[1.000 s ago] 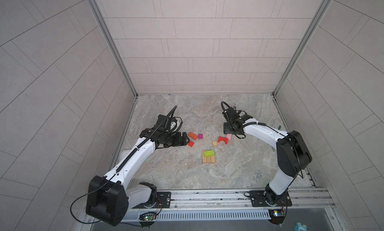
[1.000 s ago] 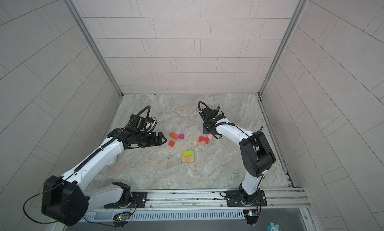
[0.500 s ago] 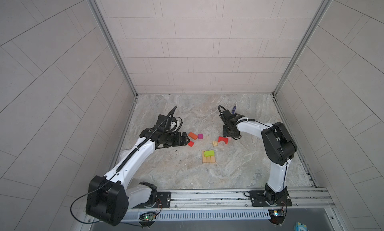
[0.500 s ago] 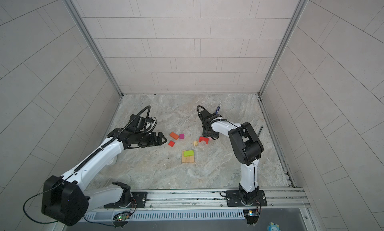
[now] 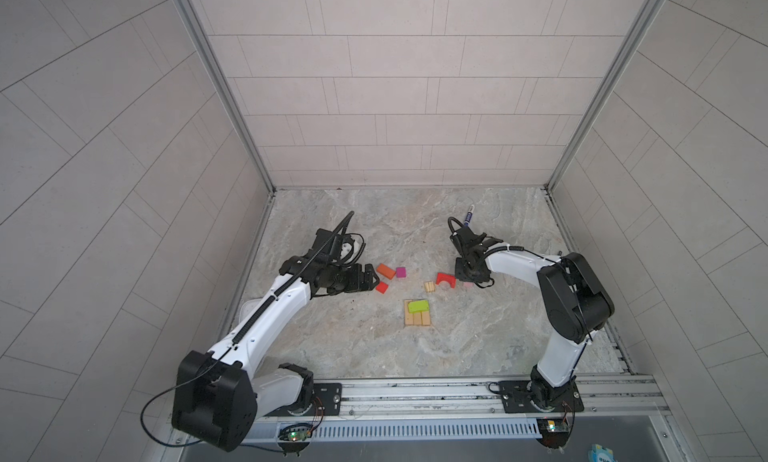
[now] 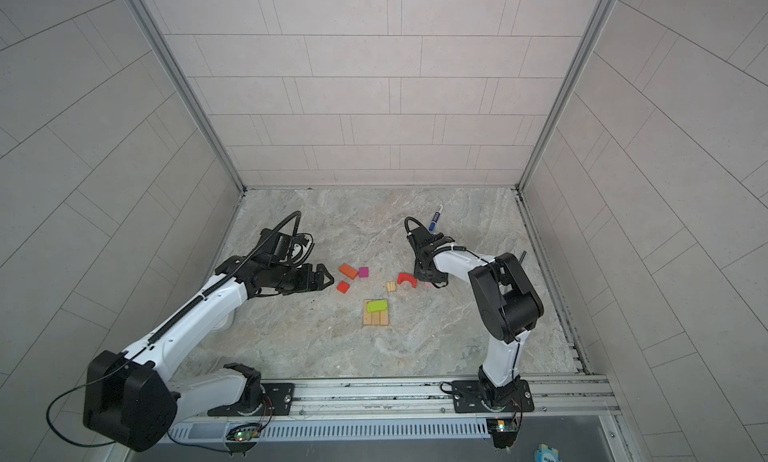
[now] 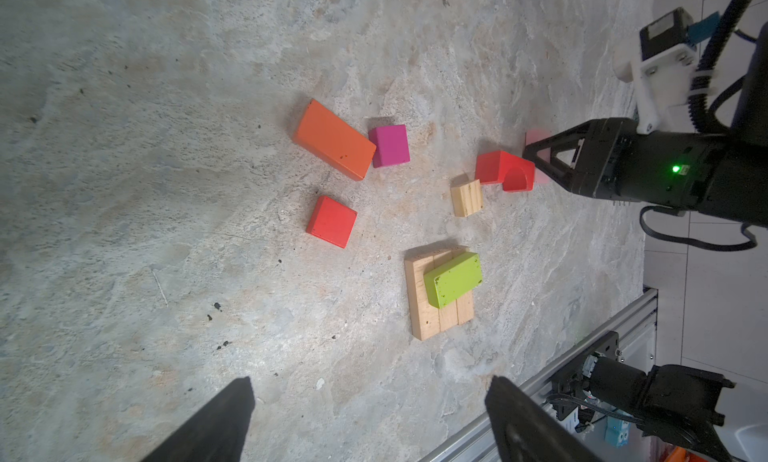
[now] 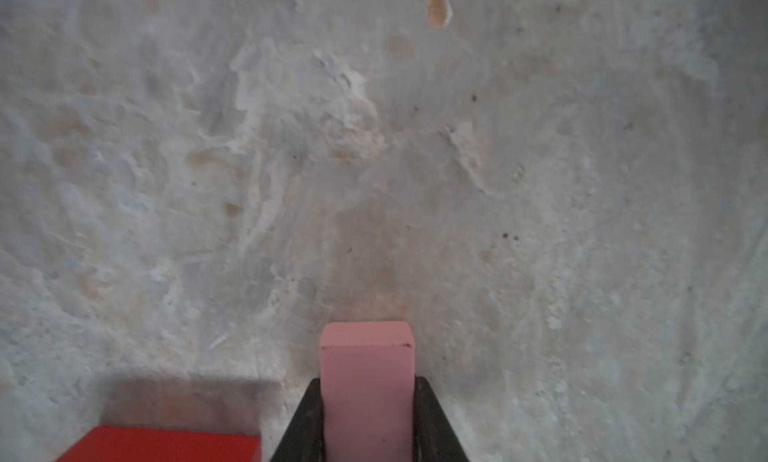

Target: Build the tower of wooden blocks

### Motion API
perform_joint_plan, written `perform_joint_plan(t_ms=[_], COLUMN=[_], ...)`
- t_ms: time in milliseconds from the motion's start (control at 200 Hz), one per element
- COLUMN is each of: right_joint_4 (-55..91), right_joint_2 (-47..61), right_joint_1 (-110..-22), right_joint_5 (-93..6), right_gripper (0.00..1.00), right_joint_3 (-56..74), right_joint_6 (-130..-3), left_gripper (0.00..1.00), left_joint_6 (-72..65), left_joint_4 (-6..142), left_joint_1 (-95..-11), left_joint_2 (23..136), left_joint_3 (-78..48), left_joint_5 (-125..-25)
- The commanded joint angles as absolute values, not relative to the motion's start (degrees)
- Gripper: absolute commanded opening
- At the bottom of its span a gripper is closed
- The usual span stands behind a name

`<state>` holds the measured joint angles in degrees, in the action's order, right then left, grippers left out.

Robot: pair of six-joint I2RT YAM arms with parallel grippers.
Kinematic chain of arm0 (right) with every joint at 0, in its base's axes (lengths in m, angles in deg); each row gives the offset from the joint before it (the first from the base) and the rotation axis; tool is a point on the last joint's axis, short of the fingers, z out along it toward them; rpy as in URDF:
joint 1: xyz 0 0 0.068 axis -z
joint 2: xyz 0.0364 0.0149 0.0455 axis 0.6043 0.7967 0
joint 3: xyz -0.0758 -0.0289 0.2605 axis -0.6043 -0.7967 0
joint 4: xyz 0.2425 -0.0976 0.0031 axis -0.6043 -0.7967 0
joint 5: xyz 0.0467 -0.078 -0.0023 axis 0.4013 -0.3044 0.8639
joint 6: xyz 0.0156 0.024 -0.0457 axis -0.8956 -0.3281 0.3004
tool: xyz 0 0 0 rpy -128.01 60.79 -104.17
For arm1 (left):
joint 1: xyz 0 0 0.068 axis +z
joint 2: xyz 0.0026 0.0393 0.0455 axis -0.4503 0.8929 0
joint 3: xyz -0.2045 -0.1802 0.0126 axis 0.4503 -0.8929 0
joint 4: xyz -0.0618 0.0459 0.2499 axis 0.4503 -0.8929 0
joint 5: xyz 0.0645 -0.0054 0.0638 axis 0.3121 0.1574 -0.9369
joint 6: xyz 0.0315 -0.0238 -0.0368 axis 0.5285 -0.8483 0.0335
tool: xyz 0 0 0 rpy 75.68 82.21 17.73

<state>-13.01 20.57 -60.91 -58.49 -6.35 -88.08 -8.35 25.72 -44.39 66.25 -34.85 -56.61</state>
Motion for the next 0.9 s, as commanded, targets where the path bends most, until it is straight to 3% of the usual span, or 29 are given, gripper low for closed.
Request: perform_joint_plan(t_ms=[0,440,896], right_joint_4=[-14.72,-15.59,-13.77], right_joint_2=[16.05,3.26,-1.82], right_joint_1=[-60.82,-64.78,-67.88], right_joint_5=[-58.73,-55.76,-52.54], right_gripper=[0.24,0.25,0.45], right_joint_3=[-8.80,-22.18,-28.62], right_joint_6=[-88.54,-89.52,-92.28], left_gripper=[0.94,0.94,0.94], left_joint_6=[-8.28,-8.28,-8.28], left_joint_4=[25.78,25.87,25.87], left_joint_1=[-44.08,-44.14,-44.08], left_joint_2=[65.64,65.63,65.65], left_joint_3=[-35.50,-35.38,-35.44], left_joint_5=[-57.16,-57.13,-57.16])
